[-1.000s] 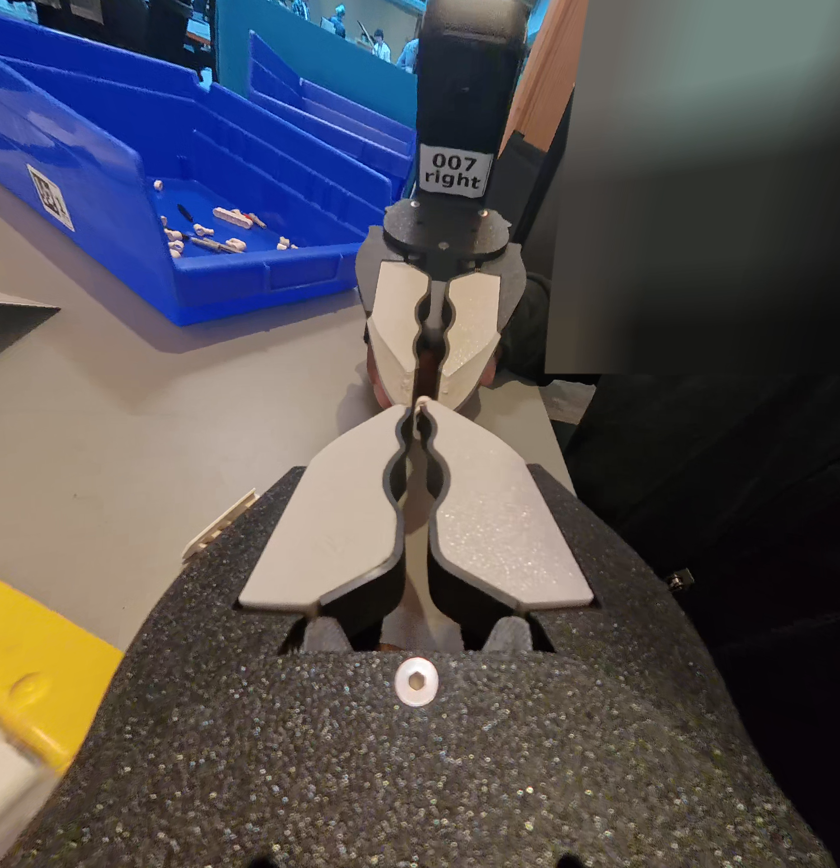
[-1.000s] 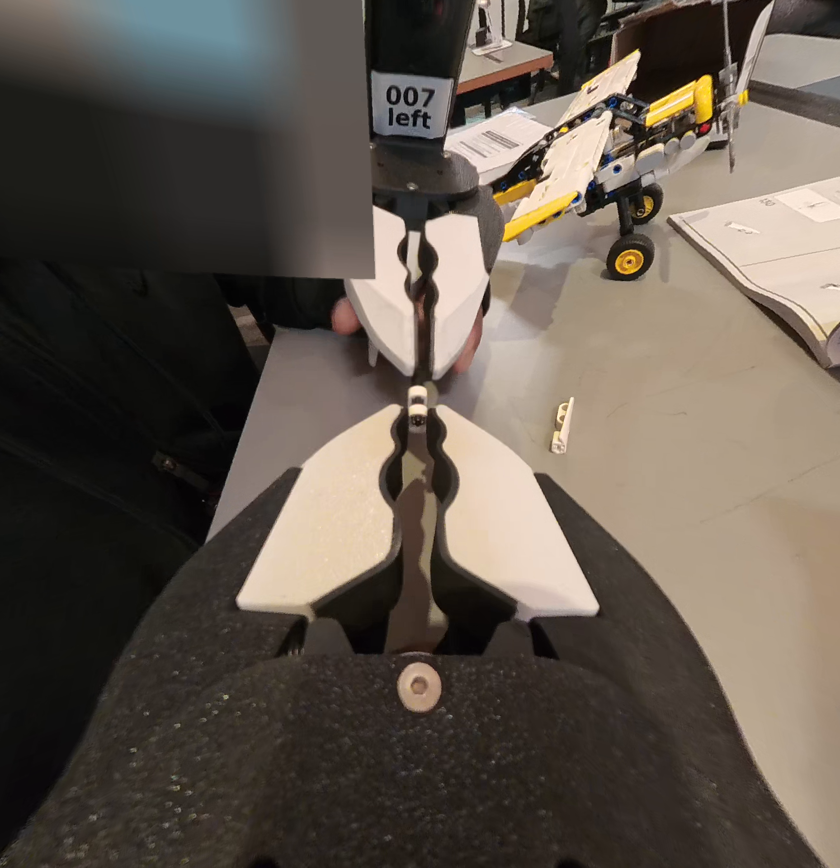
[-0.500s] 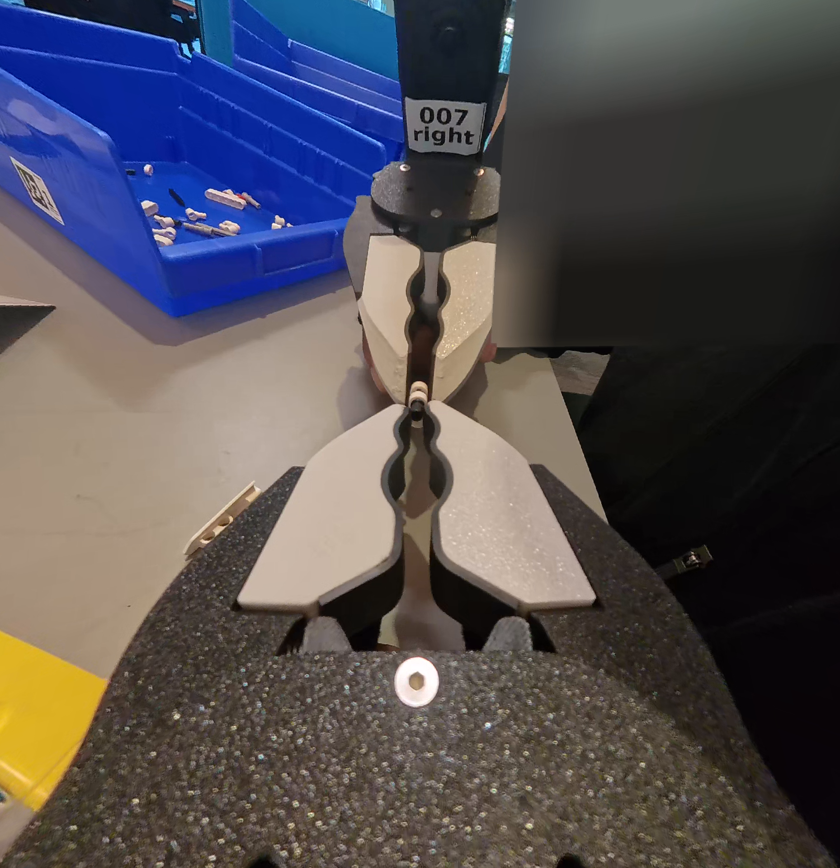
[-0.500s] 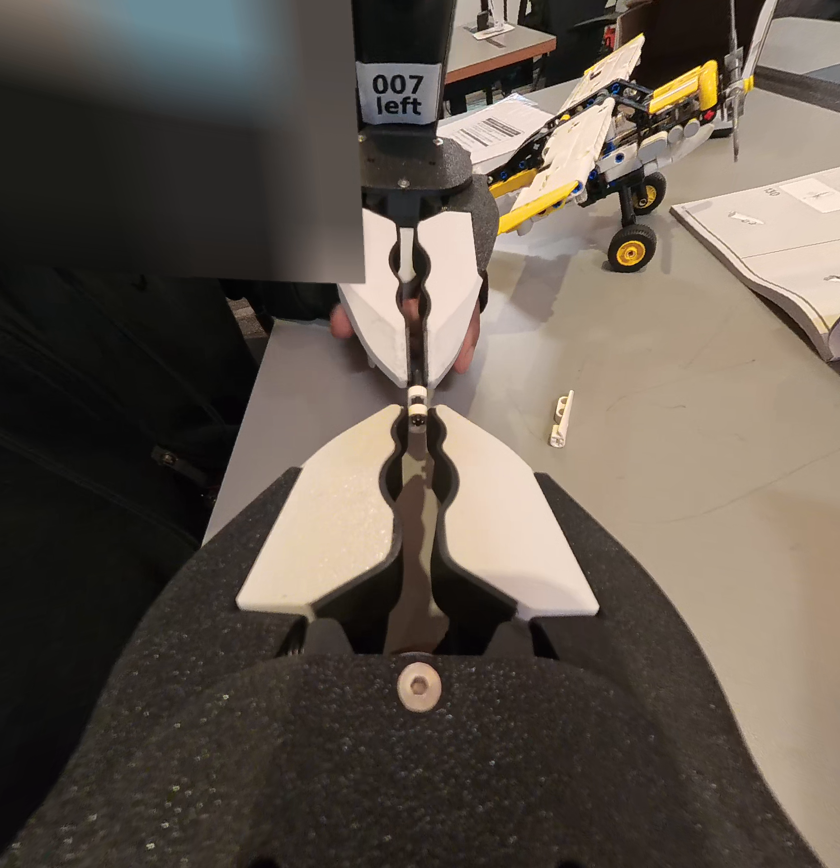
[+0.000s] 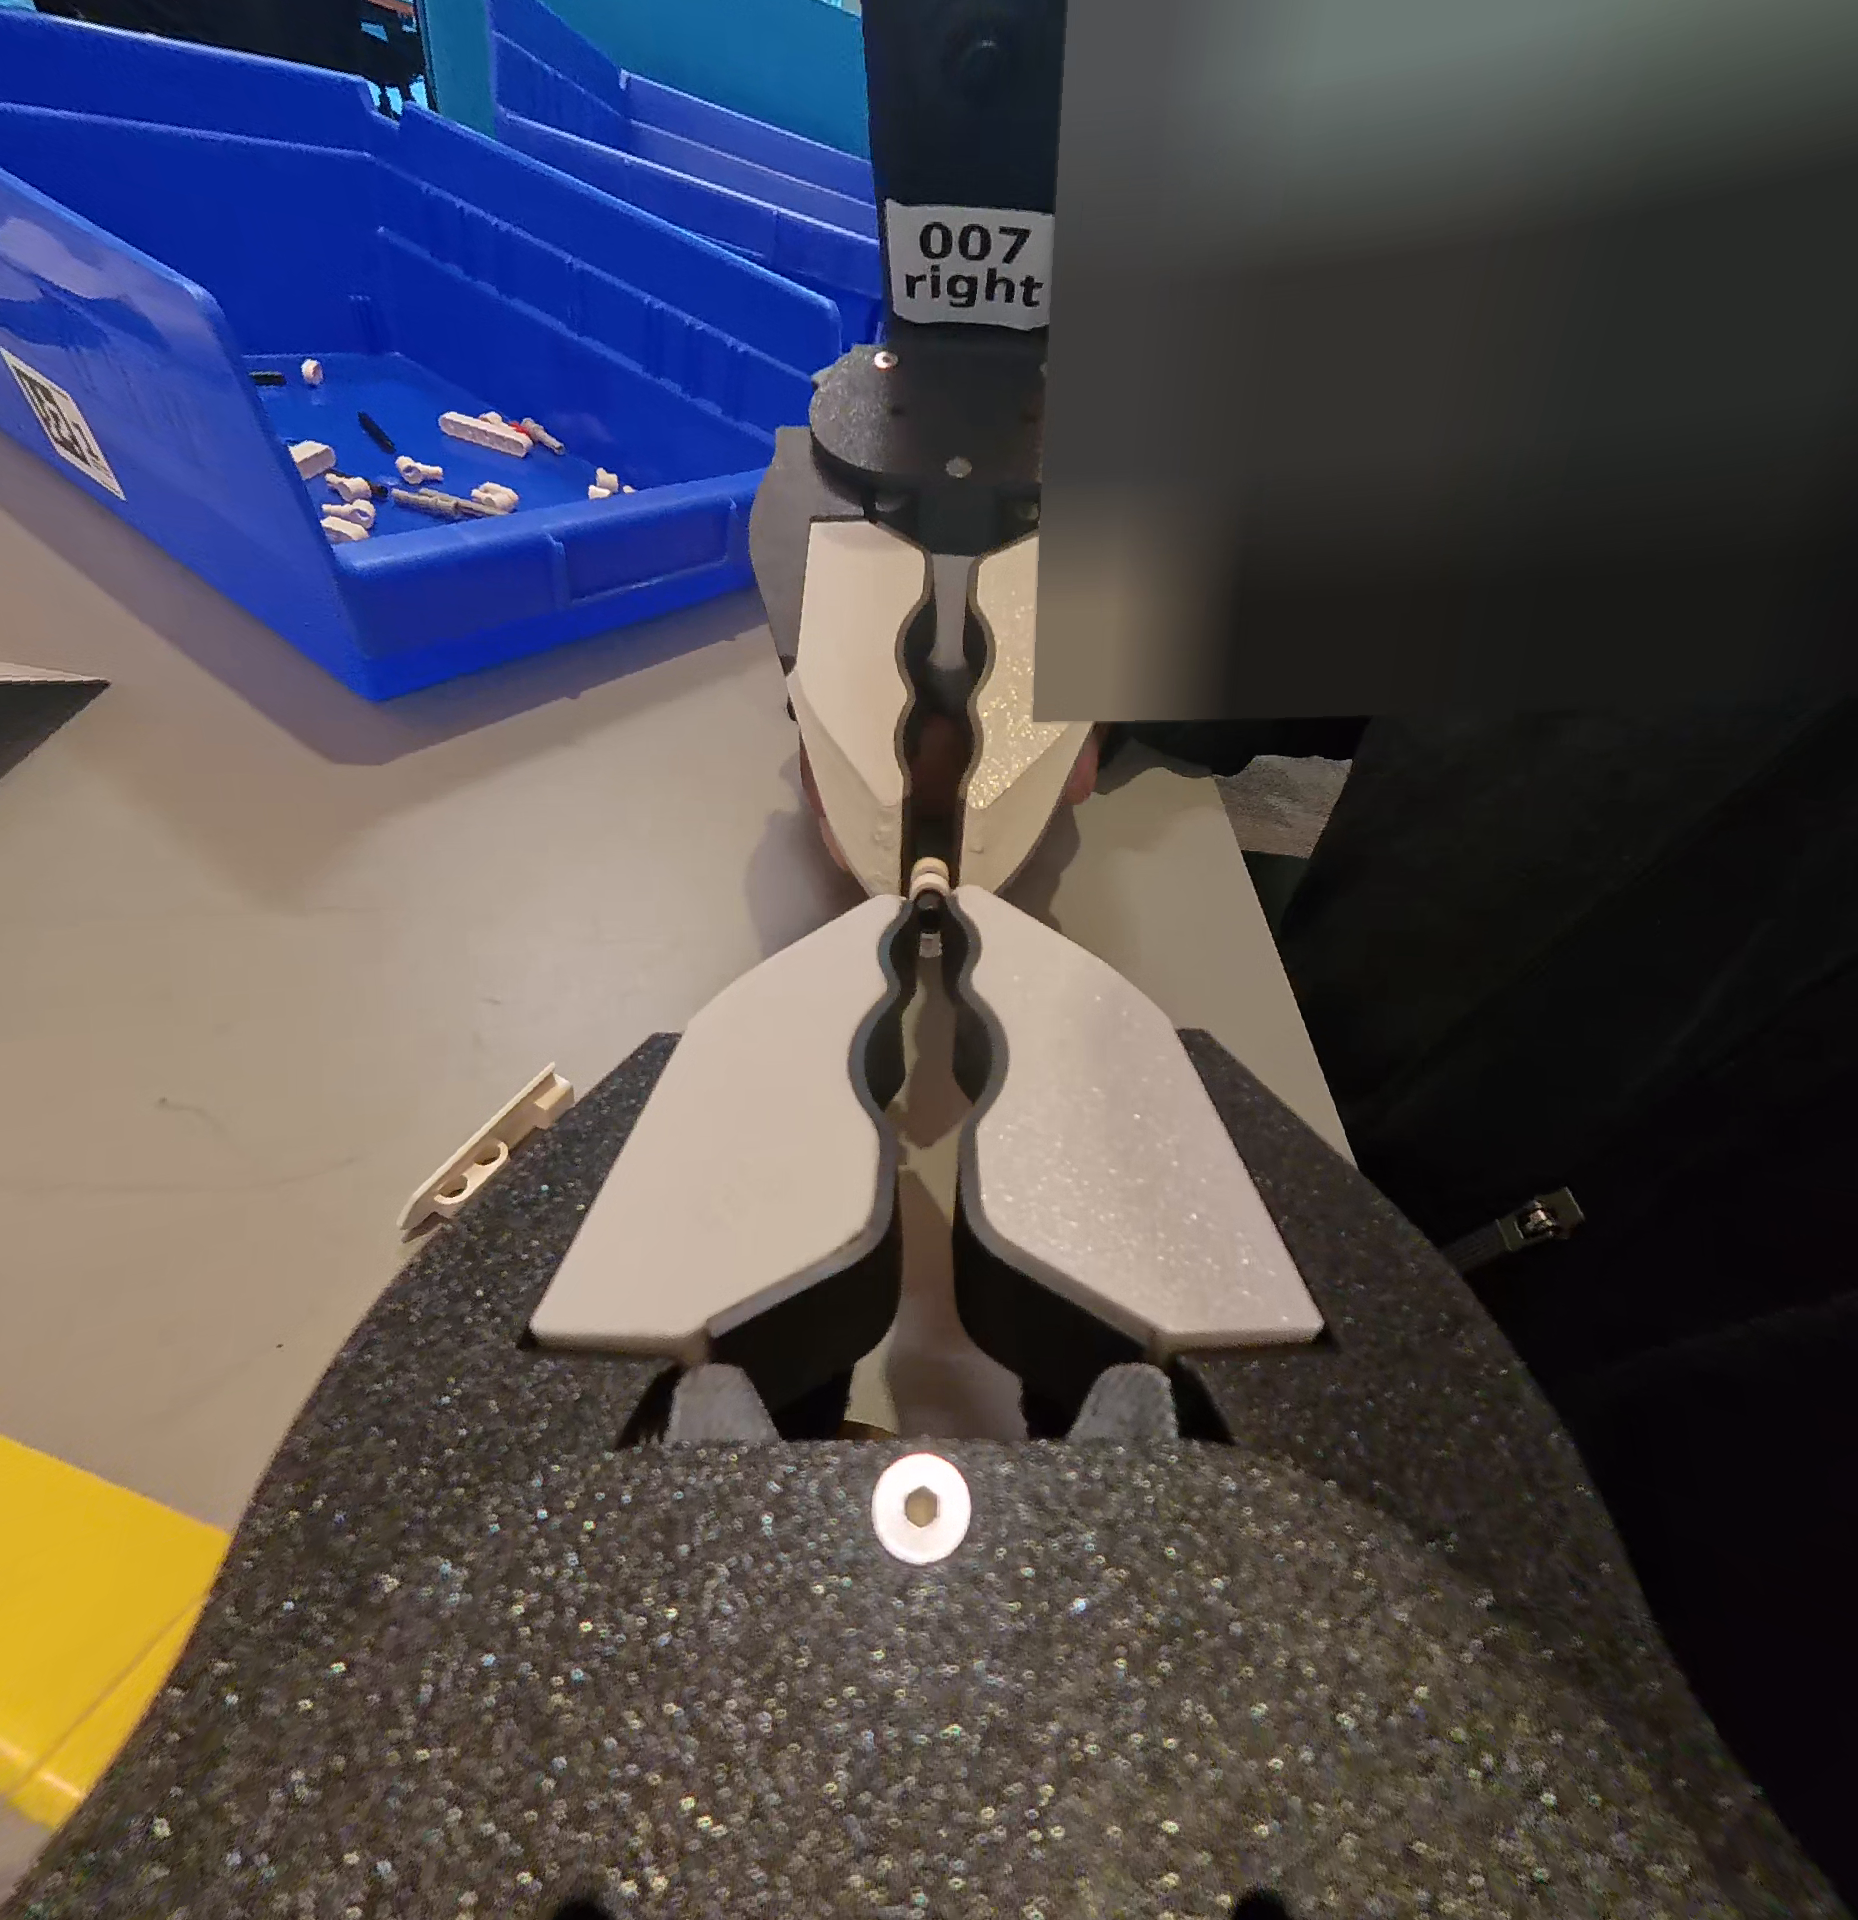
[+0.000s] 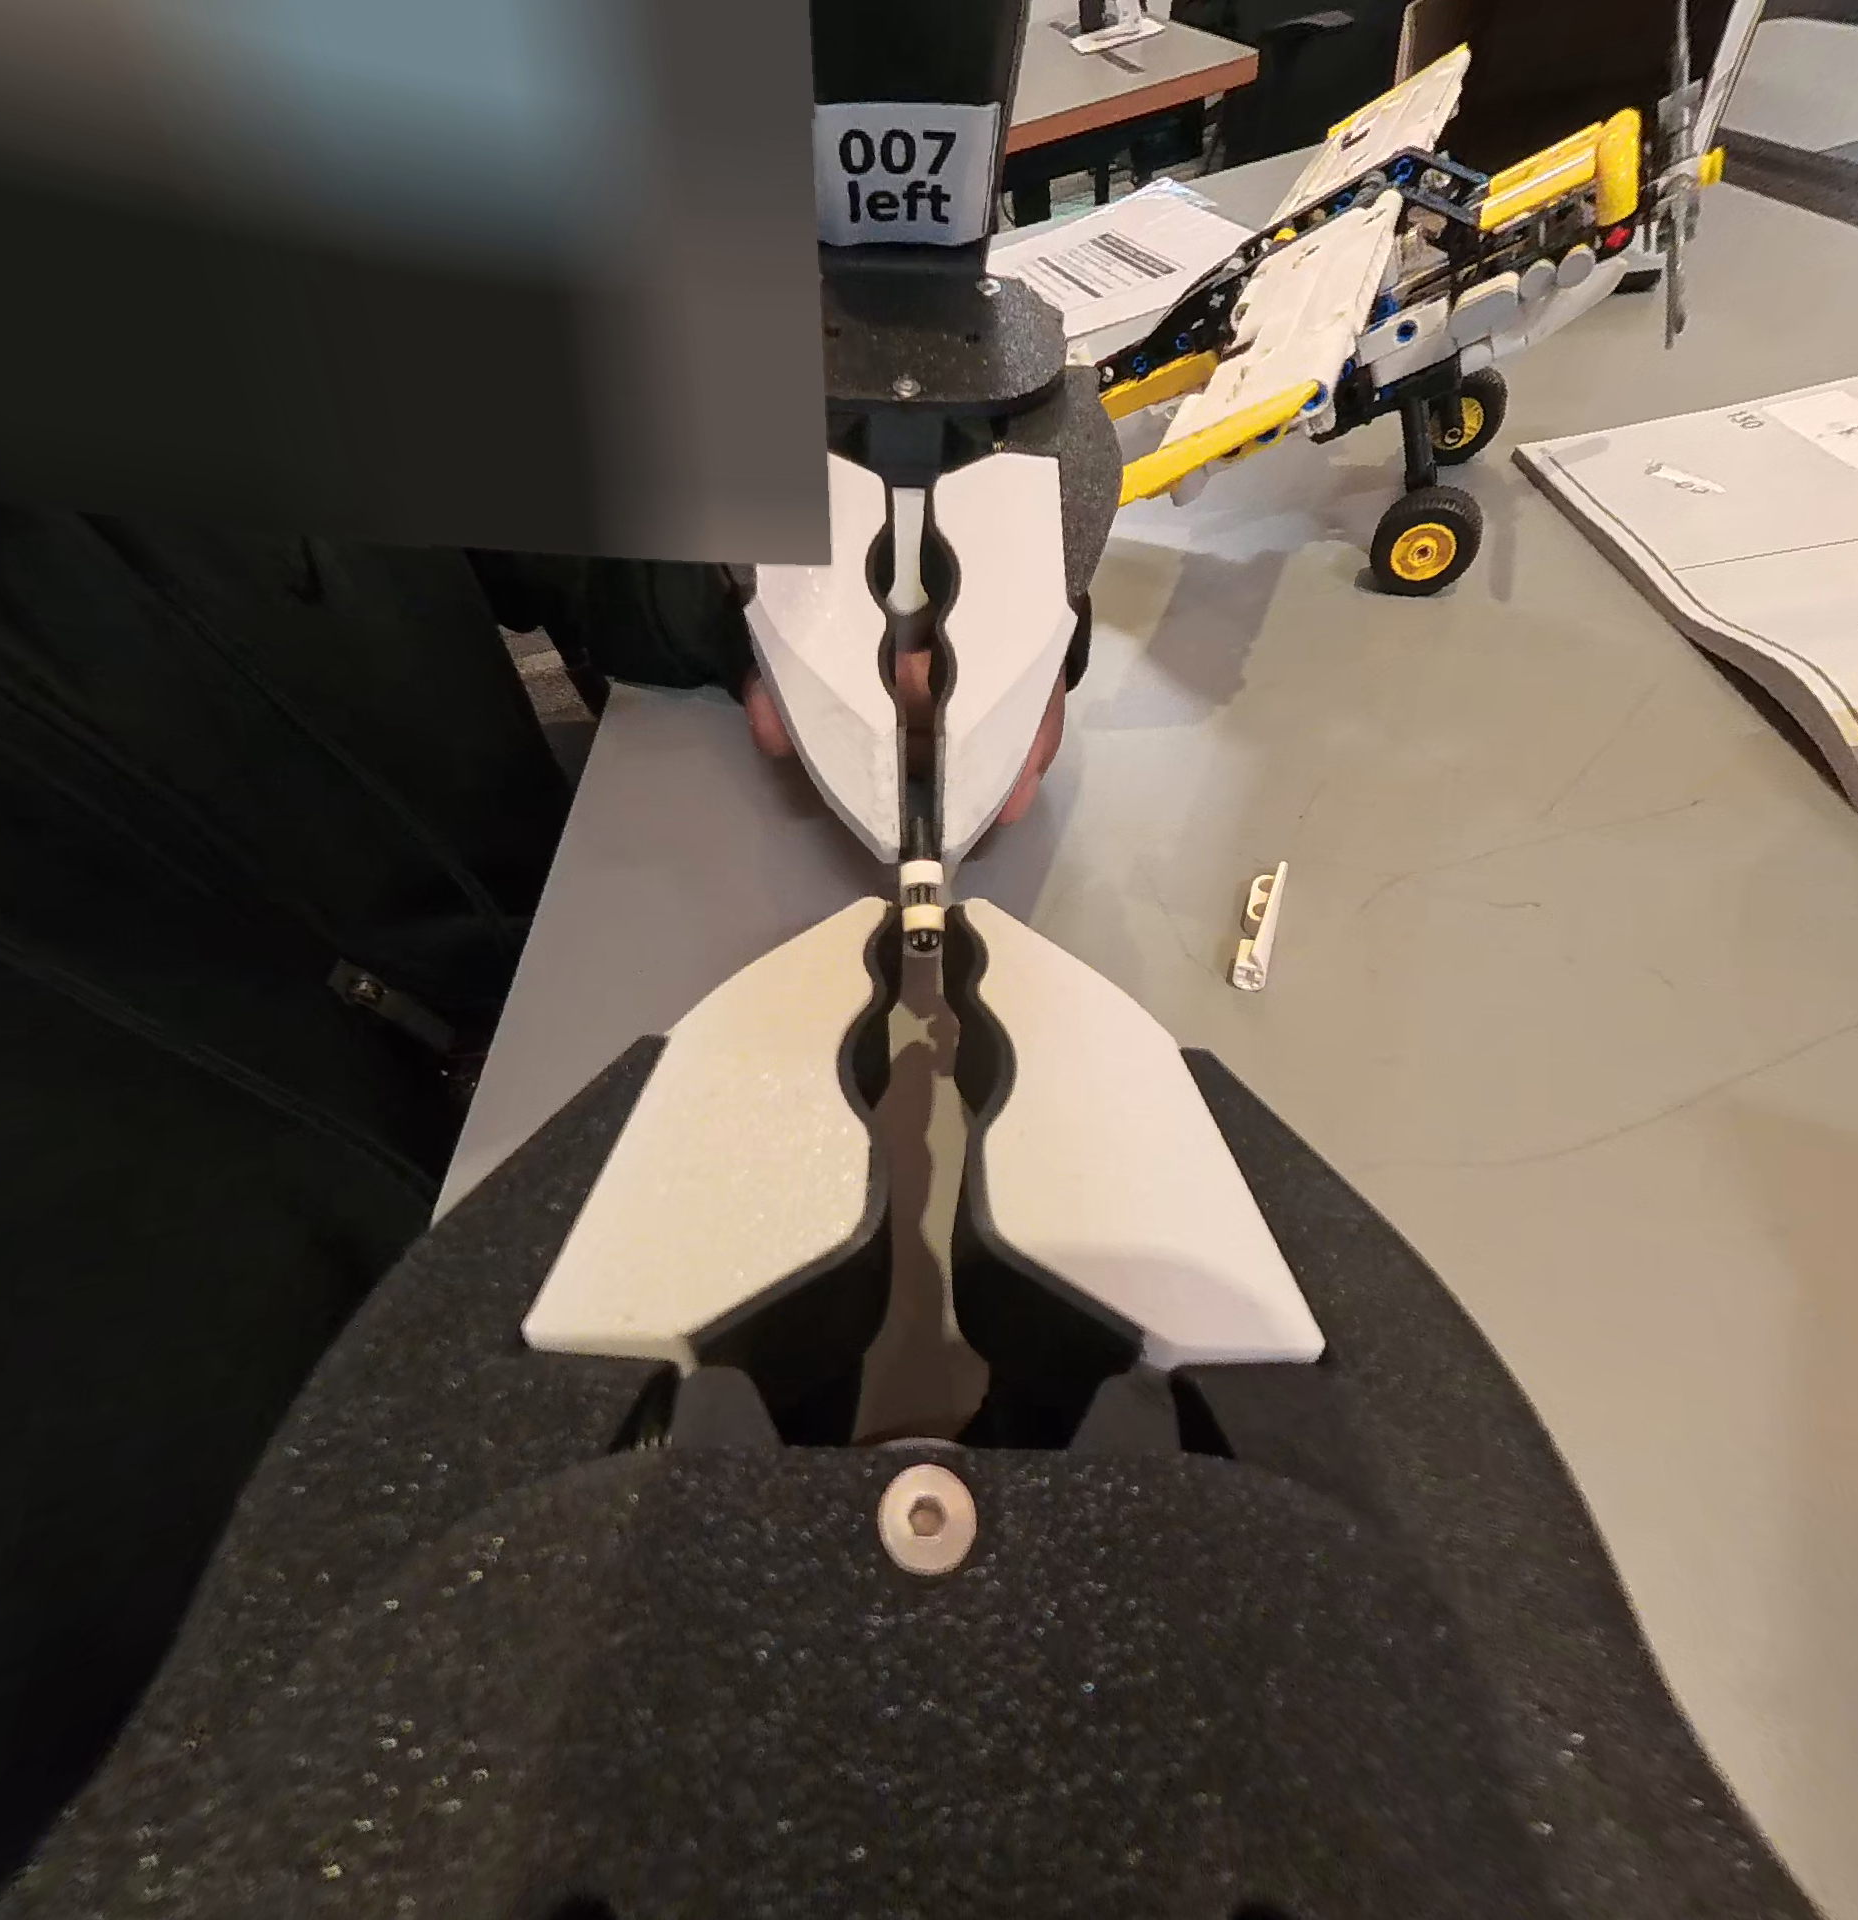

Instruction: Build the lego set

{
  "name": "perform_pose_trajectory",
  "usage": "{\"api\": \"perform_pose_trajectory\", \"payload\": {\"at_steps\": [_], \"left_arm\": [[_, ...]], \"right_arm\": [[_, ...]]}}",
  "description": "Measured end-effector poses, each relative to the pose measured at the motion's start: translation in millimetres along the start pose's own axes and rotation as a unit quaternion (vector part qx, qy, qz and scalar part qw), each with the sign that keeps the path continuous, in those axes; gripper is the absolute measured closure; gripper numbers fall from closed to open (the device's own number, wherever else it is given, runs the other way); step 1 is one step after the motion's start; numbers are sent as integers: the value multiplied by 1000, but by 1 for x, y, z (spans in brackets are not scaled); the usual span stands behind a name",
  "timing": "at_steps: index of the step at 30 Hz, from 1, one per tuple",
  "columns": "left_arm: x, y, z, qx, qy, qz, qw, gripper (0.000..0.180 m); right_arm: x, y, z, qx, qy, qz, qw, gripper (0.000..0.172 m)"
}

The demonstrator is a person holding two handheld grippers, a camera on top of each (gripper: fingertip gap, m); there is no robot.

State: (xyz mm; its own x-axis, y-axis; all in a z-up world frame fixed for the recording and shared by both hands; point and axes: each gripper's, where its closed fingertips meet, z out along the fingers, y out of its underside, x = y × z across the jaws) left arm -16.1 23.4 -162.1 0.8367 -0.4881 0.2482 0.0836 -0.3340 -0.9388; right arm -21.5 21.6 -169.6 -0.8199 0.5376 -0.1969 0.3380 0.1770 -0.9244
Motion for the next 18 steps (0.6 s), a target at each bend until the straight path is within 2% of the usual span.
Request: {"api": "perform_pose_trajectory", "payload": {"at_steps": [9,18], "left_arm": [[1,1,1,-3,1,5,1000,176],[-5,-5,-3,17,-1,-25,1000,177]], "right_arm": [[-1,1,2,-5,1,-8,1000,165],[5,-5,0,16,20,2,1000,164]]}}
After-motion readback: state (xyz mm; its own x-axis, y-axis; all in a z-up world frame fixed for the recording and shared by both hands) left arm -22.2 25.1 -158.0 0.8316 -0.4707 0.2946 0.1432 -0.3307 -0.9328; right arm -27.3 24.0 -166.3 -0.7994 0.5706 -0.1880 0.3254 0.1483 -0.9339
